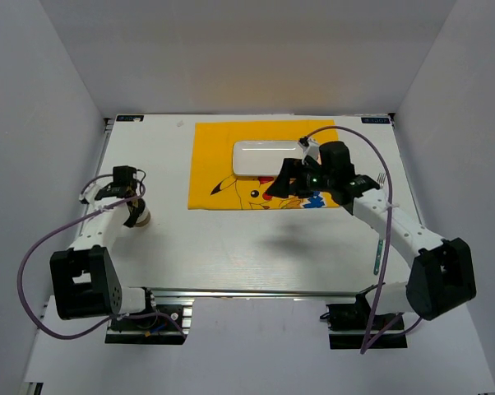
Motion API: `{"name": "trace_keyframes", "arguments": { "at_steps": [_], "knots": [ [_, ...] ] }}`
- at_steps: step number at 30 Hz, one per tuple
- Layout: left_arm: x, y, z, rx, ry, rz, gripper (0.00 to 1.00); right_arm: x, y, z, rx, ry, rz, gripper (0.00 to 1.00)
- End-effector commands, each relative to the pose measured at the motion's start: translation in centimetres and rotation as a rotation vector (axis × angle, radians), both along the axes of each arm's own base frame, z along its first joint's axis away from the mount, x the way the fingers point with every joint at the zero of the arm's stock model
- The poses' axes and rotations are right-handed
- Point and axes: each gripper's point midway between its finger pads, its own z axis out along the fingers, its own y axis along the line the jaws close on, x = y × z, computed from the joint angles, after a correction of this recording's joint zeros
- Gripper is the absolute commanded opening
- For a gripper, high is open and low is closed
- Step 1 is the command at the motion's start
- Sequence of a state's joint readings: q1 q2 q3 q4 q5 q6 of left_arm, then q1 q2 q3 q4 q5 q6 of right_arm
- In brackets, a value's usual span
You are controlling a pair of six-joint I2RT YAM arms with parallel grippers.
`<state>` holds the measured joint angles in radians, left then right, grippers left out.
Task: Set the dinner table for one person
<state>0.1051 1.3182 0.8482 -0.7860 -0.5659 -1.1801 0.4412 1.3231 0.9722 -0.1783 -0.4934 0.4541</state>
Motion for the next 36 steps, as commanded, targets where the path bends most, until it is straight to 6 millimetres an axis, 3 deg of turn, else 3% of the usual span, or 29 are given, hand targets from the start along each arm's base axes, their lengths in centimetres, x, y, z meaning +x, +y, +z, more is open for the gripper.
{"name": "trace_keyframes", "arguments": {
  "at_steps": [1, 3, 4, 5, 6, 7, 8, 10, 11, 13, 19, 22, 25, 31, 33, 36],
  "knots": [
    [5.6, -6.1, 1.0, -0.165, -0.094, -0.408, 0.00, 3.0, 1.4, 2.3, -0.066, -0.105, -0.047, 0.86],
    [7.0, -10.0, 0.9, -0.200, -0.089, -0.575, 0.00, 3.8, 2.1, 2.2, -0.118, -0.114, -0.079, 0.86],
    [8.2, -11.7, 1.9, -0.210, -0.110, -0.634, 0.00, 4.3, 2.8, 1.4, -0.150, -0.100, -0.087, 0.86],
    [8.5, -14.5, 1.4, -0.211, -0.072, -0.730, 0.00, 5.4, 3.6, 3.2, -0.145, -0.130, -0.106, 0.86],
    [8.6, -16.0, 1.5, -0.213, -0.047, -0.773, 0.00, 5.7, 3.8, 3.2, -0.184, -0.132, -0.136, 0.86],
    [10.1, -17.5, 3.1, -0.199, -0.077, -0.817, 0.00, 6.2, 4.7, 2.6, -0.210, -0.125, -0.143, 0.86],
    [10.0, -20.0, 2.3, -0.201, -0.034, -0.890, 0.00, 7.3, 5.0, 4.1, -0.216, -0.159, -0.191, 0.86],
    [11.2, -22.6, 3.8, -0.198, -0.066, -0.950, 0.00, 8.2, 5.5, 3.0, -0.275, -0.145, -0.232, 0.85],
    [11.4, -23.8, 3.8, -0.211, -0.067, -0.978, 0.00, 9.2, 5.3, 3.8, -0.289, -0.162, -0.290, 0.86],
    [11.9, -26.6, 5.3, -0.218, -0.105, -1.044, 0.00, 9.8, 5.0, 2.9, -0.321, -0.139, -0.323, 0.84],
    [12.0, -32.4, 7.0, -0.250, -0.139, -1.178, 0.00, 11.1, 4.1, 2.4, -0.354, -0.144, -0.401, 0.82],
    [12.1, -34.5, 8.2, -0.260, -0.188, -1.222, 0.00, 11.1, 4.4, 1.9, -0.358, -0.131, -0.384, 0.79],
    [12.0, -35.7, 7.7, -0.266, -0.165, -1.243, 0.00, 11.0, 4.7, 1.3, -0.362, -0.126, -0.370, 0.77],
    [12.5, -36.8, 9.0, -0.252, -0.184, -1.257, 0.00, 10.6, 4.4, -0.6, -0.392, -0.094, -0.358, 0.72],
    [12.7, -36.8, 9.4, -0.245, -0.192, -1.254, 0.00, 10.6, 4.4, -0.8, -0.394, -0.095, -0.357, 0.65],
    [13.0, -36.8, 10.7, -0.239, -0.224, -1.249, 0.00, 10.5, 4.3, -1.8, -0.408, -0.078, -0.348, 0.31]
  ]
}}
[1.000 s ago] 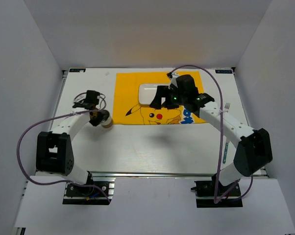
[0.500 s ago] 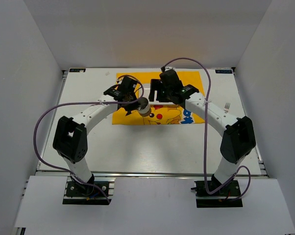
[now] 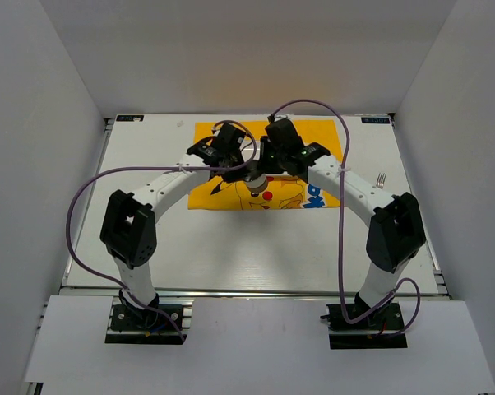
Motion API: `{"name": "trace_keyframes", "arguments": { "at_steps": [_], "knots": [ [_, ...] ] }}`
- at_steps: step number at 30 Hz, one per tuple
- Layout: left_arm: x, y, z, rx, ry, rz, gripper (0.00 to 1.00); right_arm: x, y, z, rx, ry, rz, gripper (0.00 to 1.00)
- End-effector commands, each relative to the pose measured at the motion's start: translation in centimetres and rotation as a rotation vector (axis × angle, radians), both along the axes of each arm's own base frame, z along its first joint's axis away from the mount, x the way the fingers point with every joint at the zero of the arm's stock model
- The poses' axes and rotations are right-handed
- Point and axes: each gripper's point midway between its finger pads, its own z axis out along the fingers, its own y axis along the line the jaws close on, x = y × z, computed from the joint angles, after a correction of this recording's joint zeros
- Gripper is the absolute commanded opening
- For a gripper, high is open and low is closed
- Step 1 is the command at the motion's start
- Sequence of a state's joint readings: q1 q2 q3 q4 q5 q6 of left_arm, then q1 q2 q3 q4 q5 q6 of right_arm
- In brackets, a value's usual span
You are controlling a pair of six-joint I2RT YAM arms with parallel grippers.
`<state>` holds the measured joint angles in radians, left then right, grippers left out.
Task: Set the dinner table for one person
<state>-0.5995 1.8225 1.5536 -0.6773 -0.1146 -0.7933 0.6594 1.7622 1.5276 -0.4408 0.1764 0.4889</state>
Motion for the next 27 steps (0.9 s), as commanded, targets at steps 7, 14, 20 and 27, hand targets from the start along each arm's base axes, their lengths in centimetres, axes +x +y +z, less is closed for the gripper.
{"name": "trace_keyframes", "arguments": {
  "at_steps": [7, 14, 20, 27],
  "knots": [
    [1.6, -0.5, 6.6, -0.076, -0.139, 0.040, 0.41, 0.9, 0.0, -0.2, -0.005, -0.014, -0.022, 0.00],
    [0.7, 3.2, 7.1, -0.029, -0.151, 0.149, 0.74, 5.4, -3.4, 0.4, -0.060, -0.030, -0.124, 0.00],
    [-2.6, 8.0, 8.0, 0.086, -0.175, 0.178, 0.90, 12.6, -9.3, -0.1, -0.129, -0.038, -0.271, 0.00],
    [-7.0, 9.7, 7.3, 0.145, -0.199, -0.028, 0.94, 21.3, -17.6, -0.1, -0.168, -0.096, -0.427, 0.00]
  ]
}}
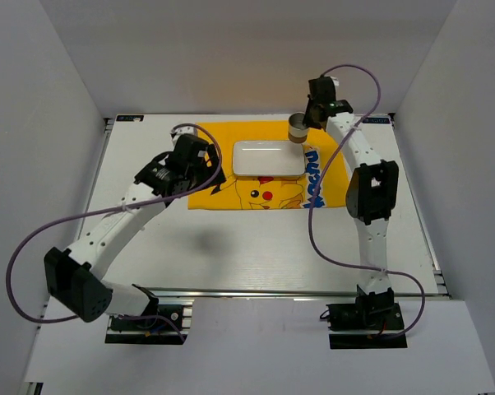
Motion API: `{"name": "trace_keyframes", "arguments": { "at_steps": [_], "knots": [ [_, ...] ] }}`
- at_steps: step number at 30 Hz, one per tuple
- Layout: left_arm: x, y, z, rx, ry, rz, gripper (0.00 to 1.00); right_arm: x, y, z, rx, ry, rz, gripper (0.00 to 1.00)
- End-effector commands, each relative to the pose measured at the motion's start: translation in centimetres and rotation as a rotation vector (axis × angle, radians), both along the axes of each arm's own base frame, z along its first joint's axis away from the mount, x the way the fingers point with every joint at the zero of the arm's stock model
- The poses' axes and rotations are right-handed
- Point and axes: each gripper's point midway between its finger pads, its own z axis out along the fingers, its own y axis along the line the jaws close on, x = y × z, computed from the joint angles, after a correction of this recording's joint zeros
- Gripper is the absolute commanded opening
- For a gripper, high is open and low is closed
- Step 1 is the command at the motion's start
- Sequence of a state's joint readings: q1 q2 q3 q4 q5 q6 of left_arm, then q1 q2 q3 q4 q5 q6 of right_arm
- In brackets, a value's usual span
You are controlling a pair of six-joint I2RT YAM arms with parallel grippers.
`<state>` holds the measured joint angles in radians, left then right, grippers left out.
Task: Set the dinner table for one person
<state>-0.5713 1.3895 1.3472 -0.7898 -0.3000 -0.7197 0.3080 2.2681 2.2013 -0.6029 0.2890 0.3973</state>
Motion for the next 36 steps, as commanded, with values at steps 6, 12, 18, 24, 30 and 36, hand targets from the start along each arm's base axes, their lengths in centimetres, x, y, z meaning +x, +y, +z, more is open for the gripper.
{"name": "trace_keyframes", "arguments": {
  "at_steps": [6, 12, 18, 24, 30, 36],
  "knots": [
    [-2.7, -0.7, -2.8, 0.069, 0.036, -0.261, 0.94, 6.6, -7.5, -0.9, -0.112, -0.110, -0.031, 0.00],
    [-3.6, -2.4, -3.2, -0.011, 0.051, -0.340, 0.94, 8.9, -9.6, -1.4, -0.078, -0.160, -0.049, 0.00],
    [-4.0, -2.1, -2.7, -0.013, 0.035, -0.343, 0.94, 10.3, -10.7, -1.9, 0.006, -0.193, -0.060, 0.00],
    [-4.2, -2.4, -2.5, -0.026, 0.033, -0.362, 0.95, 10.8, -11.6, -3.2, 0.022, -0.186, -0.075, 0.08],
    [-4.2, -2.5, -2.5, -0.026, 0.033, -0.366, 0.95, 10.7, -11.4, -0.8, 0.070, -0.220, -0.057, 0.89],
    [-3.9, -0.8, -2.9, 0.034, 0.053, -0.282, 0.95, 7.5, -12.9, 8.9, 0.199, -0.316, -0.080, 0.89]
  ]
}}
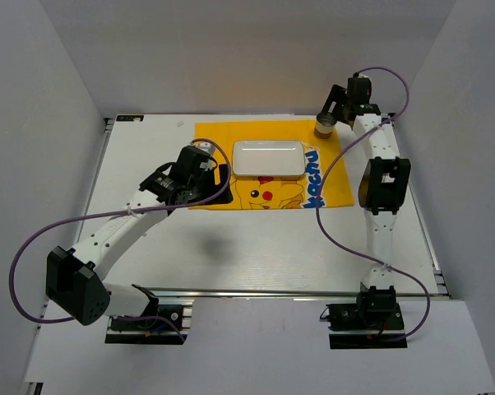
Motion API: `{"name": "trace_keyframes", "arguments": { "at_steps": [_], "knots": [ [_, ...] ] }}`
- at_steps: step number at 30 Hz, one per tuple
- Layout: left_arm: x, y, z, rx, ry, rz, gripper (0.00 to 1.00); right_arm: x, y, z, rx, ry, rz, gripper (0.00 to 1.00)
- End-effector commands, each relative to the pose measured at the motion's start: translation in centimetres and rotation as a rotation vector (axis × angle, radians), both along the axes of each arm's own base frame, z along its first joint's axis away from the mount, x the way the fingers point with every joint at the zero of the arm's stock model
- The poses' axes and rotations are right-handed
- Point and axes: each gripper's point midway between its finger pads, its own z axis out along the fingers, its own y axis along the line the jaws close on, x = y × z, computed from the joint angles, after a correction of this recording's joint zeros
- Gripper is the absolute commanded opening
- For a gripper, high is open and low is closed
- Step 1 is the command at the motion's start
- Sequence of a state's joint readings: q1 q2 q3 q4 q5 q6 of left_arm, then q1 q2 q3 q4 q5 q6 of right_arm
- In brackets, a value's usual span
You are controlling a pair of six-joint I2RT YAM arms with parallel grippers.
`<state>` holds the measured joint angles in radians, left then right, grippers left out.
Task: Set the dinner table for one person
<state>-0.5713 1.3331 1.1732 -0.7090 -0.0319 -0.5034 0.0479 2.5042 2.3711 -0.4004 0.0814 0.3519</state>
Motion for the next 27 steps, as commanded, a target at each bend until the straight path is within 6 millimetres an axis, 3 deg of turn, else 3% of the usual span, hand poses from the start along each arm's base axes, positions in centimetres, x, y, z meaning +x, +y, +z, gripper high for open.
{"name": "trace_keyframes", "arguments": {
  "at_steps": [1, 3, 5, 6, 7, 9, 10, 12, 13, 14, 15, 17, 19, 23, 27],
  "knots": [
    [0.1, 2.1, 1.1, 0.058, -0.027, 0.083, 0.95, -3.5, -3.3, 16.4, 0.088, -0.241, -0.053, 0.89],
    [-0.1, 4.4, 1.0, 0.154, -0.023, 0.159, 0.96, -6.6, -5.6, 15.7, 0.073, -0.172, -0.092, 0.89],
    [-0.7, 6.4, 0.2, 0.228, -0.017, 0.213, 0.98, -11.9, -7.1, 13.7, 0.030, -0.044, -0.133, 0.89],
    [-1.0, 7.6, -0.3, 0.271, -0.015, 0.258, 0.98, -14.7, -8.4, 15.5, 0.007, -0.053, -0.187, 0.89],
    [-1.3, 8.0, -0.9, 0.280, -0.009, 0.271, 0.98, -17.8, -8.4, 10.3, 0.004, 0.082, -0.198, 0.89],
    [-2.1, 8.3, -2.6, 0.268, 0.009, 0.283, 0.98, -21.2, -8.5, 8.2, -0.009, 0.108, -0.207, 0.89],
    [-2.5, 7.6, -3.1, 0.239, 0.027, 0.257, 0.98, -25.0, -8.5, 5.7, -0.019, 0.159, -0.215, 0.89],
    [-2.7, 7.7, -3.1, 0.236, 0.038, 0.248, 0.98, -28.2, -9.9, 4.1, -0.052, 0.187, -0.284, 0.89],
    [-2.5, 8.2, -3.0, 0.257, 0.022, 0.259, 0.98, -29.7, -10.2, 4.7, -0.045, 0.156, -0.320, 0.89],
    [-2.4, 8.6, -2.6, 0.271, -0.001, 0.257, 0.98, -31.6, -9.6, 1.9, -0.033, 0.198, -0.306, 0.89],
    [-2.4, 9.0, -2.5, 0.287, -0.012, 0.260, 0.98, -32.0, -8.9, 2.3, 0.004, 0.156, -0.291, 0.89],
    [-2.5, 9.2, -2.5, 0.293, -0.026, 0.254, 0.98, -34.0, -8.7, -0.2, 0.032, 0.217, -0.316, 0.89],
    [-3.1, 8.5, -2.7, 0.253, -0.013, 0.209, 0.98, -35.5, -9.1, -1.3, 0.029, 0.255, -0.367, 0.89],
    [-3.2, 8.4, -3.0, 0.256, -0.006, 0.204, 0.98, -39.4, -10.9, -3.6, 0.035, 0.327, -0.533, 0.89],
    [-3.2, 8.4, -3.5, 0.270, 0.015, 0.198, 0.98, -41.6, -12.6, -3.9, 0.034, 0.343, -0.655, 0.89]
  ]
}}
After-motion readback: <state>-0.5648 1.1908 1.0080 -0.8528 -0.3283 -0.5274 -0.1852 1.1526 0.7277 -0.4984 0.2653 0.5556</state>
